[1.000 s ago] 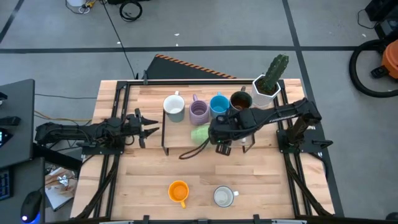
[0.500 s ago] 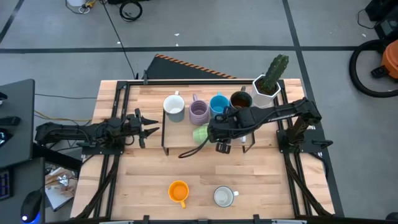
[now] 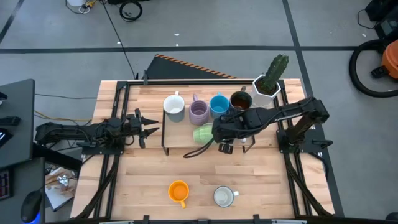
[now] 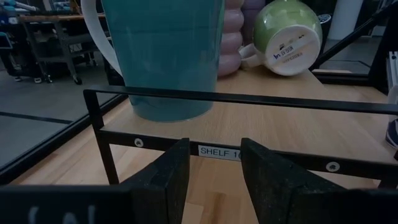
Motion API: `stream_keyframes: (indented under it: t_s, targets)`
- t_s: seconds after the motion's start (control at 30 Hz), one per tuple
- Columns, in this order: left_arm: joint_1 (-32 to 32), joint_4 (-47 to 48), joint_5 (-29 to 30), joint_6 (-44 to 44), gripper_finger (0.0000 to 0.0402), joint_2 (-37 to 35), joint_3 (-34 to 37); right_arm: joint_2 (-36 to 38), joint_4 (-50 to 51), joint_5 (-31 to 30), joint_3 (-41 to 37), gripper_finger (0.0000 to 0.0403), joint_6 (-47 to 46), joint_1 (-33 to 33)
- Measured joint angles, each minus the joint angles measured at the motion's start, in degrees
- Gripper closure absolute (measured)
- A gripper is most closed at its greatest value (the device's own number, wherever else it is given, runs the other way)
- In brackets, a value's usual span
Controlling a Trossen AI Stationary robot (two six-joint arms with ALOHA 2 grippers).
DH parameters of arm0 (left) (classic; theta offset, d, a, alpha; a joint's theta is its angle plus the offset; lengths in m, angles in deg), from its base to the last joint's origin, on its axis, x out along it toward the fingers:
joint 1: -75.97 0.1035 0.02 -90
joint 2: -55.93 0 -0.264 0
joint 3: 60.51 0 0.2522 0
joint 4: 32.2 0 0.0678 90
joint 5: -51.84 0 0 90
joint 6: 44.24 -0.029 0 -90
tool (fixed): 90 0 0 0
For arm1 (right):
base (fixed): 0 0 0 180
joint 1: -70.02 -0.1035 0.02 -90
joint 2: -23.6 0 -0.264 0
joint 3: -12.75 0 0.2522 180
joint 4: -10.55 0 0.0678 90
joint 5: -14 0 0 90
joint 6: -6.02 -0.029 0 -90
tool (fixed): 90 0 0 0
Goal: Place coffee mugs
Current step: Adjust the green mug on the shelf
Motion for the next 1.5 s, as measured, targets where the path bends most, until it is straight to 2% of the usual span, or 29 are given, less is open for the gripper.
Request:
stream_keyframes:
  t_s: [0.3, 0.77, 0.97, 1.37, 1.5]
  targets:
    - [-0.01, 0.00, 0.00, 0.00, 0.0253, -0.02, 0.00, 3.00, -0.04, 2.75, -1.32, 0.0246, -3.69, -0.68]
    - [0.00, 0.00, -0.01, 0.11, 0.0253, -0.01, 0.00, 2.98, -4.73, 3.40, -1.37, 0.0246, 0.58, -2.17]
    - [0.00, 0.00, -0.04, 6.18, 0.0253, -0.02, 0.00, 2.98, -4.54, 5.71, -1.37, 0.0246, 1.01, -2.21]
    - [-0.09, 0.10, -0.05, 6.49, 0.0253, -0.01, 0.00, 2.96, -4.43, 7.37, -1.37, 0.0246, 0.51, -2.21]
    - [-0.09, 0.20, -2.94, 9.29, 0.0253, 0.00, -0.08, 2.96, -4.45, 5.69, -1.37, 0.0248, 2.12, -2.93]
